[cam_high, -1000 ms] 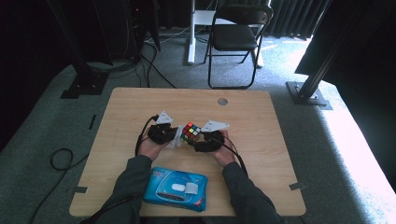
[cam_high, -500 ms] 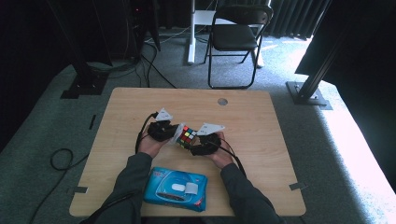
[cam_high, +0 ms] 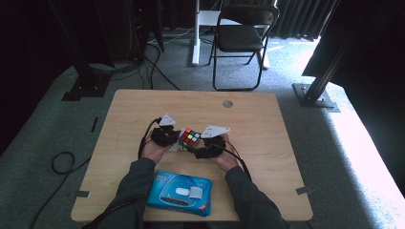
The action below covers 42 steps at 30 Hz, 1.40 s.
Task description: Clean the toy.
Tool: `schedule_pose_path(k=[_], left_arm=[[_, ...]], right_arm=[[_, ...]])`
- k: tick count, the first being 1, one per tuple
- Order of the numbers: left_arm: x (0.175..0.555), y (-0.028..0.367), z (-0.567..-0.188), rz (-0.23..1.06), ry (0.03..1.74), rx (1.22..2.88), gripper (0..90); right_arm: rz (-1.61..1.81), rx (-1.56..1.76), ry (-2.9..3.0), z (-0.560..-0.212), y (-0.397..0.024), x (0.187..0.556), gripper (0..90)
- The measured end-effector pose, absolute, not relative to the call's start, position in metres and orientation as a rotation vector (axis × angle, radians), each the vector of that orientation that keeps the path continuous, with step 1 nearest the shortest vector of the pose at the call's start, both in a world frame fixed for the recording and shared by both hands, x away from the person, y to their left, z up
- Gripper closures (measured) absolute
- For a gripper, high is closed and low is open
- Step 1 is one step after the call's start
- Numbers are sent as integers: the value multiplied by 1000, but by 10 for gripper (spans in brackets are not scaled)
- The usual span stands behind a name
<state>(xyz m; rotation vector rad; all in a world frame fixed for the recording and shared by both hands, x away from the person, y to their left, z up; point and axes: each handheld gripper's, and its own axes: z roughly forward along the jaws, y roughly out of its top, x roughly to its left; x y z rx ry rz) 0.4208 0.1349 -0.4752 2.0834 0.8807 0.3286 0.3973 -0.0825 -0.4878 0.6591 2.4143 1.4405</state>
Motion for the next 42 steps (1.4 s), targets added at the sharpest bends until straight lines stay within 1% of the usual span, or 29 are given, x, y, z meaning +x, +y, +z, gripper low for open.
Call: schedule_pose_path(k=[22,28,38,42], left_arm=[[420,139,-485,291,889,2070,886],[420,142,-484,262,891,2035,886],[419,142,-486,267,897,2033,886],[420,144,-488,222,902,2002,885]], right_arm=[[1446,746,2329,-479,-93,404,343],[1458,767,2302,-476,-95,405,343],[1479,793,2275,-473,-96,406,343],[1492,808,2261,-472,-96,407,343]])
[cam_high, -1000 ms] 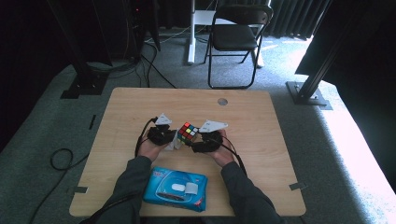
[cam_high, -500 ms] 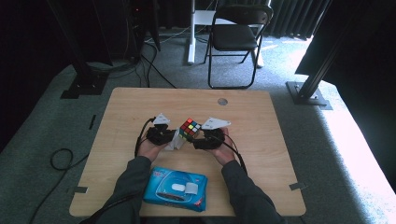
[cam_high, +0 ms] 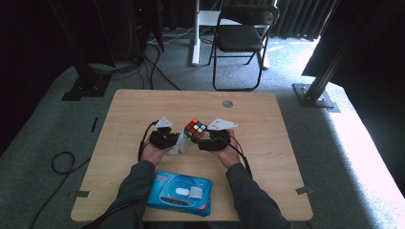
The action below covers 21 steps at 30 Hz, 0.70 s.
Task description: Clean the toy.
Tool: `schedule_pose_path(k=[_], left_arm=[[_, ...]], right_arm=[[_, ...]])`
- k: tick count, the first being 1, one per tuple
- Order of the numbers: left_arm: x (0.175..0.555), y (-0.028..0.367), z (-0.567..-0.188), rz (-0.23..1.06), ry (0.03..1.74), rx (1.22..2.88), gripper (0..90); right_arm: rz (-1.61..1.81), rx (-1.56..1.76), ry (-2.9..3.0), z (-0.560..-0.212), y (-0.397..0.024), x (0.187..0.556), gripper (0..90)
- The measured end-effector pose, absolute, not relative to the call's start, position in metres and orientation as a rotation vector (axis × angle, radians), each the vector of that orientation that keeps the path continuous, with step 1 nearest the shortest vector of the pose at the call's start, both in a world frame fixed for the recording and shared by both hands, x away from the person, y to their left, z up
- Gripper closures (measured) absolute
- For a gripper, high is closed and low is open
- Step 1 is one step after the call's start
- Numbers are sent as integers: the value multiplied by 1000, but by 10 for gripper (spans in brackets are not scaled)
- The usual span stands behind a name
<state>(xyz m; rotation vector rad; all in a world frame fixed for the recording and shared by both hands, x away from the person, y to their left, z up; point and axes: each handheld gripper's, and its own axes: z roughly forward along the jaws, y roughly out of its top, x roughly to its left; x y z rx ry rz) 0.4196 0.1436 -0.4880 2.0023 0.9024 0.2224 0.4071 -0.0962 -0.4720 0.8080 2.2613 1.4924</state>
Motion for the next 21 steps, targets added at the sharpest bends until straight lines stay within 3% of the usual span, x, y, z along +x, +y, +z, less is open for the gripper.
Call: schedule_pose_path(k=[14,21], left_arm=[[420,142,-490,189,918,1957,884],[424,146,-490,113,952,1883,881]], right_arm=[[1515,838,2240,-470,-93,408,343],[1520,854,2215,-467,-90,409,343]])
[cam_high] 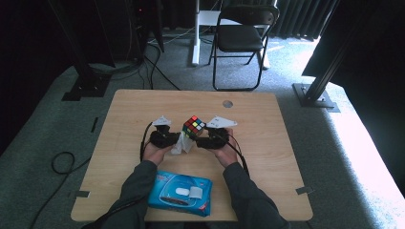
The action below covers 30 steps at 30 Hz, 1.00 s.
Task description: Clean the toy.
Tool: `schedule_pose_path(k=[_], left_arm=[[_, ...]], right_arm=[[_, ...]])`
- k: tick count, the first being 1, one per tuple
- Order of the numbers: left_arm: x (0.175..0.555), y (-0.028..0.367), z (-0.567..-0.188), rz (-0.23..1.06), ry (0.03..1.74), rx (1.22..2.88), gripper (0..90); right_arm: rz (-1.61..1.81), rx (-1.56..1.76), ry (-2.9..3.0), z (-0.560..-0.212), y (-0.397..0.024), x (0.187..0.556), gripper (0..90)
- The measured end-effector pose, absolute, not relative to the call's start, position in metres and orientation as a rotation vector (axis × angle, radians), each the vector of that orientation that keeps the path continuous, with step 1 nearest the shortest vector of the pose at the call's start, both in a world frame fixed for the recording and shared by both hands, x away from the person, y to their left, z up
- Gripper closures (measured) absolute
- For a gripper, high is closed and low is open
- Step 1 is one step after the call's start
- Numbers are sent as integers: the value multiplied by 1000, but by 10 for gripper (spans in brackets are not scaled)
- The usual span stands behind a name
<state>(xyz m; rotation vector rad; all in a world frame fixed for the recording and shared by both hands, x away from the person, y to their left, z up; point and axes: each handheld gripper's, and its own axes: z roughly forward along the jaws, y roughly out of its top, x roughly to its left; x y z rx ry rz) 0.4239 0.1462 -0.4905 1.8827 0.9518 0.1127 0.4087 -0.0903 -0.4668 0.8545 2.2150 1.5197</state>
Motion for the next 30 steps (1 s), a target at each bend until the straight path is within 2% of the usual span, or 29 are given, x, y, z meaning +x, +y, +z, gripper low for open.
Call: schedule_pose_path(k=[14,30], left_arm=[[427,156,-488,106,1003,1796,882],[425,146,-492,26,922,1807,882]], right_arm=[[1550,850,2211,-463,-87,408,343],[1576,878,2189,-461,-88,409,343]])
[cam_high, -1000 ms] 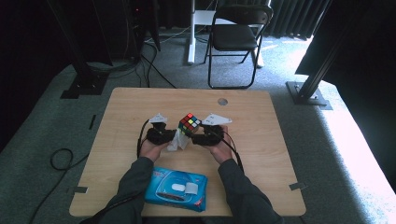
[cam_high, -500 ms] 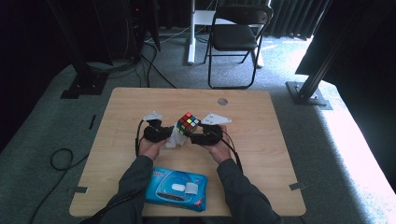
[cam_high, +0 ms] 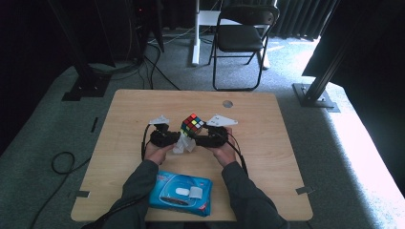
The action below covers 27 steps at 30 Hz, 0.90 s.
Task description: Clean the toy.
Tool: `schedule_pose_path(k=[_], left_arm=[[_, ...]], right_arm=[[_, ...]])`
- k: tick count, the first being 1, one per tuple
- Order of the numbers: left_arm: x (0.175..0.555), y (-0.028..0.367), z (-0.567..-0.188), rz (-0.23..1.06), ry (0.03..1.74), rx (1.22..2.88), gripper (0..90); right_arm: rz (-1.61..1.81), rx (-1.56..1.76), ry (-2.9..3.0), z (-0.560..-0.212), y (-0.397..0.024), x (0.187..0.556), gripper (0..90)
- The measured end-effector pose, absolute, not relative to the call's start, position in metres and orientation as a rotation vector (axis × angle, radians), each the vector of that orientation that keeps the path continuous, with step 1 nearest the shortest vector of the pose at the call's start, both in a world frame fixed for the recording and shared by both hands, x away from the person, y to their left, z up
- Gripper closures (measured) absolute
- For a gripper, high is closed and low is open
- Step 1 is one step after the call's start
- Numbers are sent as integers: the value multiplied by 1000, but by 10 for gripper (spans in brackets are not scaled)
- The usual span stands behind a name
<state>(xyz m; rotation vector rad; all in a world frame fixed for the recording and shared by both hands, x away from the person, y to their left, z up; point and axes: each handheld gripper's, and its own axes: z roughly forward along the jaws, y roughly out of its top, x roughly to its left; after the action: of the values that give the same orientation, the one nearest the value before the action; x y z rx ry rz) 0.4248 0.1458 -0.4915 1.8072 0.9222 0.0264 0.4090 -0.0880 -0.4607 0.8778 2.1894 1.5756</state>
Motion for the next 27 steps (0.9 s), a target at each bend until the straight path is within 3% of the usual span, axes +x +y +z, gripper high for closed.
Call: schedule_pose_path(k=[11,27], left_arm=[[421,133,-492,5,837,1878,882],[424,134,-492,-31,798,1852,880]], right_arm=[[1592,891,2184,-460,-85,411,343],[1644,910,2180,-458,-87,412,342]])
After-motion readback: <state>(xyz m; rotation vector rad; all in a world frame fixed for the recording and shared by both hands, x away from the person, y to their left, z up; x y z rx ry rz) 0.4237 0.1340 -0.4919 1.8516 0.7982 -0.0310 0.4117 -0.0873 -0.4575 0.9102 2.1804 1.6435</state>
